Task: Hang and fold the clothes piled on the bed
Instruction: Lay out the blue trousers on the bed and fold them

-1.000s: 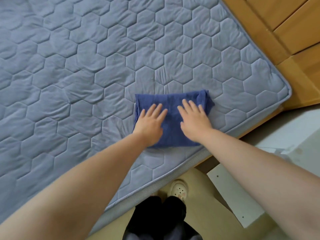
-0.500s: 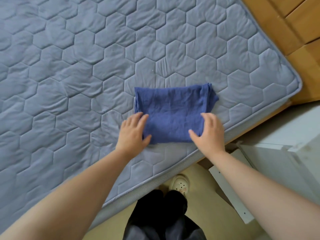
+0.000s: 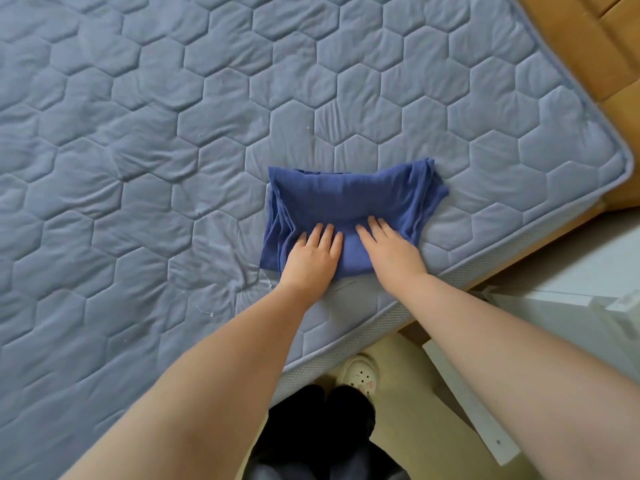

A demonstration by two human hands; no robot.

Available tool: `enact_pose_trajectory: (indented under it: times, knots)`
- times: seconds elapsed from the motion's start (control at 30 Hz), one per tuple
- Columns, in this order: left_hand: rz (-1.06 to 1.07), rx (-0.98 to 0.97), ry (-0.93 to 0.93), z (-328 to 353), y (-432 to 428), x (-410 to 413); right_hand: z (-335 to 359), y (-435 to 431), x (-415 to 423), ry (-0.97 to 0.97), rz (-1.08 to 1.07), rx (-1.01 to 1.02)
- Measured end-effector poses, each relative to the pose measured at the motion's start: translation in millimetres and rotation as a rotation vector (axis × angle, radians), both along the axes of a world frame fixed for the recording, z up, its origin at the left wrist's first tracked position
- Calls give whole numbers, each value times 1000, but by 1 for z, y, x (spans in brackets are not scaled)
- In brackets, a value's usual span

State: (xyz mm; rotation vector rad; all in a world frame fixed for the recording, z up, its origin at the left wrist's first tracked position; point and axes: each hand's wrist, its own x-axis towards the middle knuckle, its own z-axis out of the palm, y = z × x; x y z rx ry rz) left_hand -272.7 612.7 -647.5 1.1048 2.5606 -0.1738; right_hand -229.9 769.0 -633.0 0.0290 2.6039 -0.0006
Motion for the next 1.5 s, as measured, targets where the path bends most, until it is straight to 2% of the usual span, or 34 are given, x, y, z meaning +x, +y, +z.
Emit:
enact_pose_trajectory:
  times: [0.07, 0.13, 0.3, 0.5, 0.6, 0.67, 0.8, 0.87, 1.07, 1.17, 1.2, 1.23, 1.27, 1.3, 1.33, 1.4, 1.5]
  knots:
    - [12, 52, -18, 7, 1, -4, 11, 5, -6, 34, 16, -21]
    - [82, 42, -120, 23, 6, -10, 27, 10, -11, 43, 56, -18]
    - [143, -5, -239, 79, 13, -26, 83, 24, -10, 251, 135, -74]
    - [191, 78, -312, 166, 19, -36, 175, 32, -14, 265, -193, -182]
    - [246, 86, -413, 210, 19, -35, 221, 38, -13, 240, -377, -396]
    - [265, 59, -488, 240, 20, -35, 254, 47, -7, 161, -412, -515]
    - [220, -62, -560, 307, 22, -28, 328, 57, 15, -21, -375, -592]
    - [202, -65, -556, 346, 24, -20, 368, 59, 30, -15, -390, -614]
    - [117, 23, -617, 466, 31, 8, 475, 59, 89, 170, -579, -683]
    - [72, 206, -705, 520, 35, 42, 529, 47, 125, 279, -663, -701]
    - [-9, 301, -693, 526, 31, 50, 545, 41, 136, 300, -680, -707]
    - [-119, 413, -585, 532, 25, 61, 564, 33, 151, 332, -696, -697]
    - [-74, 486, -497, 544, 34, 74, 580, 27, 163, 352, -699, -691]
    - [-144, 470, -550, 561, 37, 85, 594, 21, 174, 371, -709, -687]
    - [-126, 416, -738, 577, 45, 101, 611, 14, 190, 412, -725, -661]
    - [-281, 258, -794, 601, 32, 123, 636, 0, 223, 490, -768, -604]
    - [-296, 287, -979, 621, 31, 159, 660, -13, 280, 674, -873, -578]
